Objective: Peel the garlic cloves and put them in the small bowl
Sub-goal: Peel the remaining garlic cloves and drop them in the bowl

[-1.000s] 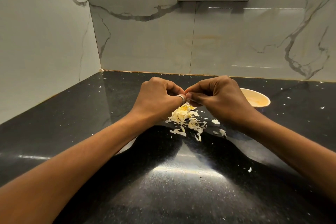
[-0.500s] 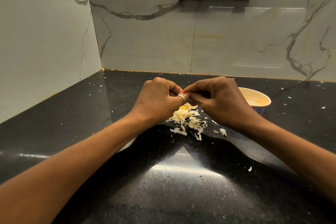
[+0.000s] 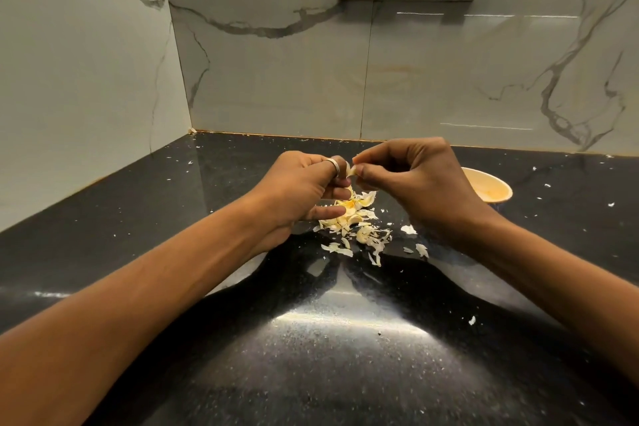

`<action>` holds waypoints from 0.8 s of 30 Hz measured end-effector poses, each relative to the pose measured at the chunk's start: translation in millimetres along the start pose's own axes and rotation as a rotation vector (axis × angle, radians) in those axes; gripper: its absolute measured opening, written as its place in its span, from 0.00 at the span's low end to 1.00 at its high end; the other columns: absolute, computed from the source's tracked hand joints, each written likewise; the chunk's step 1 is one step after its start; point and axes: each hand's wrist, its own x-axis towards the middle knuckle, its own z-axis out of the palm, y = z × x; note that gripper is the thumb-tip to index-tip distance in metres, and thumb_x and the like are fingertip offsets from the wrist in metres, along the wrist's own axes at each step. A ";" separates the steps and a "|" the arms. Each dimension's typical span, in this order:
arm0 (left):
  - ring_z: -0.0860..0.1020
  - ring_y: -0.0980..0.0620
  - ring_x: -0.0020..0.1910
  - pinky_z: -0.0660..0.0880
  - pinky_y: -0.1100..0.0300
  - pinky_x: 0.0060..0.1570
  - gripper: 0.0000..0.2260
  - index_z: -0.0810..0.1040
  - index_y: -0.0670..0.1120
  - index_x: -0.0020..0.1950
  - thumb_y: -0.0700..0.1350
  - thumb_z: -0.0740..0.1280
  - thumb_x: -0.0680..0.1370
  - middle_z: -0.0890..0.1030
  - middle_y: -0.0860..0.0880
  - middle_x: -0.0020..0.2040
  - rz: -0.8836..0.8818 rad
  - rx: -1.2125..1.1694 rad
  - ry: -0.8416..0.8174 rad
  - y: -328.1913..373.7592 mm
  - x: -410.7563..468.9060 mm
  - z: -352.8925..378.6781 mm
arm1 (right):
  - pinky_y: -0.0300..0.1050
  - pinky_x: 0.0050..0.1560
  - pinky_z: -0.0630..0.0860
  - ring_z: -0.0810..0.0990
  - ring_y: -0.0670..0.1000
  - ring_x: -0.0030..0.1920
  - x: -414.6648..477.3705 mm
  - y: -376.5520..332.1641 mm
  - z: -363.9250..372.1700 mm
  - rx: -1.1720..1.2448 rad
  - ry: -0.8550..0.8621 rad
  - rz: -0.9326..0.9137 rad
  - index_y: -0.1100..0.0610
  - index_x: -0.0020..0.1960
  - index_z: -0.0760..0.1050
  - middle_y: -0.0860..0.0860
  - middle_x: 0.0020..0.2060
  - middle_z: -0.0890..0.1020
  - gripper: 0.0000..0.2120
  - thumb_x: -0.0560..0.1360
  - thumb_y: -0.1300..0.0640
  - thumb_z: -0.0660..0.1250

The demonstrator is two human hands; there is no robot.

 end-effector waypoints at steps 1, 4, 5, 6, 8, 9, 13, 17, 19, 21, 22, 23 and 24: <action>0.81 0.56 0.40 0.80 0.60 0.37 0.08 0.83 0.41 0.50 0.44 0.67 0.81 0.82 0.48 0.43 -0.002 -0.008 0.000 0.4 0.1 0.4 | 0.44 0.49 0.84 0.87 0.52 0.43 -0.4 -1.0 -0.2 0.049 -0.001 0.022 0.59 0.51 0.84 0.54 0.42 0.87 0.05 0.75 0.62 0.74; 0.81 0.56 0.42 0.80 0.60 0.37 0.08 0.83 0.41 0.50 0.43 0.67 0.81 0.81 0.47 0.44 -0.007 -0.027 0.000 1.3 0.3 1.2 | 0.38 0.46 0.82 0.87 0.53 0.44 -1.0 -4.4 -0.2 0.198 0.005 0.091 0.60 0.50 0.84 0.56 0.43 0.87 0.05 0.74 0.64 0.73; 0.81 0.55 0.42 0.80 0.60 0.37 0.08 0.83 0.41 0.49 0.43 0.67 0.81 0.81 0.47 0.45 -0.007 -0.026 -0.002 1.5 0.0 1.5 | 0.37 0.45 0.82 0.87 0.52 0.44 -0.8 -4.8 0.2 0.236 0.009 0.112 0.61 0.50 0.83 0.56 0.43 0.87 0.05 0.74 0.65 0.73; 0.81 0.55 0.43 0.80 0.60 0.37 0.08 0.82 0.41 0.50 0.44 0.66 0.81 0.81 0.47 0.45 -0.006 -0.024 -0.003 1.7 -0.1 1.7 | 0.36 0.45 0.81 0.87 0.51 0.44 -0.6 -4.9 0.3 0.267 0.013 0.129 0.62 0.50 0.83 0.56 0.43 0.87 0.05 0.74 0.66 0.72; 0.81 0.54 0.43 0.80 0.59 0.37 0.08 0.82 0.41 0.50 0.44 0.66 0.82 0.81 0.47 0.45 -0.005 -0.021 -0.001 2.2 -0.4 1.6 | 0.36 0.45 0.81 0.87 0.51 0.43 0.2 -3.8 0.6 0.304 0.018 0.145 0.63 0.51 0.83 0.55 0.43 0.87 0.06 0.74 0.66 0.72; 0.81 0.54 0.43 0.80 0.59 0.37 0.09 0.82 0.41 0.50 0.44 0.65 0.82 0.80 0.47 0.45 -0.006 -0.017 0.000 2.3 -0.5 1.8 | 0.36 0.45 0.81 0.87 0.51 0.43 0.4 -2.7 0.9 0.310 0.021 0.148 0.64 0.51 0.83 0.55 0.43 0.87 0.06 0.74 0.67 0.72; 0.80 0.55 0.40 0.81 0.59 0.37 0.10 0.80 0.42 0.48 0.45 0.64 0.82 0.79 0.48 0.41 -0.031 0.011 0.006 2.6 -0.4 1.7 | 0.38 0.47 0.82 0.87 0.52 0.44 0.9 -1.8 2.8 0.326 0.045 0.147 0.65 0.51 0.83 0.57 0.43 0.87 0.06 0.75 0.68 0.72; 0.79 0.55 0.36 0.80 0.61 0.35 0.09 0.82 0.40 0.49 0.44 0.66 0.81 0.78 0.48 0.39 -0.075 0.048 0.085 0.9 2.9 -3.9 | 0.42 0.52 0.83 0.87 0.55 0.47 5.1 -2.5 -8.6 0.411 0.097 0.160 0.64 0.51 0.83 0.58 0.43 0.87 0.05 0.75 0.68 0.71; 0.79 0.55 0.35 0.80 0.61 0.34 0.08 0.82 0.38 0.51 0.42 0.68 0.80 0.80 0.47 0.40 -0.049 0.084 0.095 0.4 3.4 -5.2 | 0.41 0.51 0.82 0.87 0.55 0.47 6.1 -3.6 -12.5 0.435 0.097 0.158 0.64 0.51 0.83 0.58 0.44 0.87 0.05 0.75 0.68 0.71; 0.80 0.56 0.36 0.79 0.62 0.33 0.03 0.82 0.40 0.50 0.39 0.69 0.79 0.84 0.45 0.44 -0.015 0.105 0.082 0.7 1.6 -4.9 | 0.41 0.51 0.82 0.87 0.54 0.47 5.7 -4.0 -11.9 0.431 0.084 0.155 0.64 0.51 0.82 0.58 0.44 0.87 0.06 0.75 0.68 0.71; 0.80 0.56 0.37 0.79 0.62 0.33 0.02 0.81 0.42 0.49 0.38 0.70 0.78 0.85 0.45 0.46 0.000 0.117 0.080 1.0 0.6 -5.1 | 0.41 0.51 0.82 0.87 0.54 0.48 5.3 -4.1 -10.8 0.416 0.074 0.149 0.64 0.51 0.82 0.58 0.44 0.87 0.06 0.75 0.68 0.71; 0.80 0.57 0.37 0.79 0.63 0.33 0.02 0.82 0.43 0.49 0.38 0.70 0.78 0.85 0.45 0.47 0.016 0.132 0.084 0.8 0.1 -5.5 | 0.42 0.51 0.82 0.87 0.55 0.48 4.8 -4.1 -9.6 0.398 0.063 0.142 0.64 0.52 0.82 0.58 0.45 0.87 0.06 0.75 0.68 0.71; 0.81 0.57 0.38 0.79 0.63 0.33 0.03 0.82 0.44 0.49 0.39 0.70 0.79 0.86 0.46 0.48 0.033 0.143 0.089 0.5 0.2 -6.2 | 0.42 0.52 0.83 0.87 0.55 0.48 4.5 -4.1 -9.1 0.380 0.054 0.136 0.65 0.52 0.82 0.58 0.45 0.87 0.06 0.75 0.67 0.71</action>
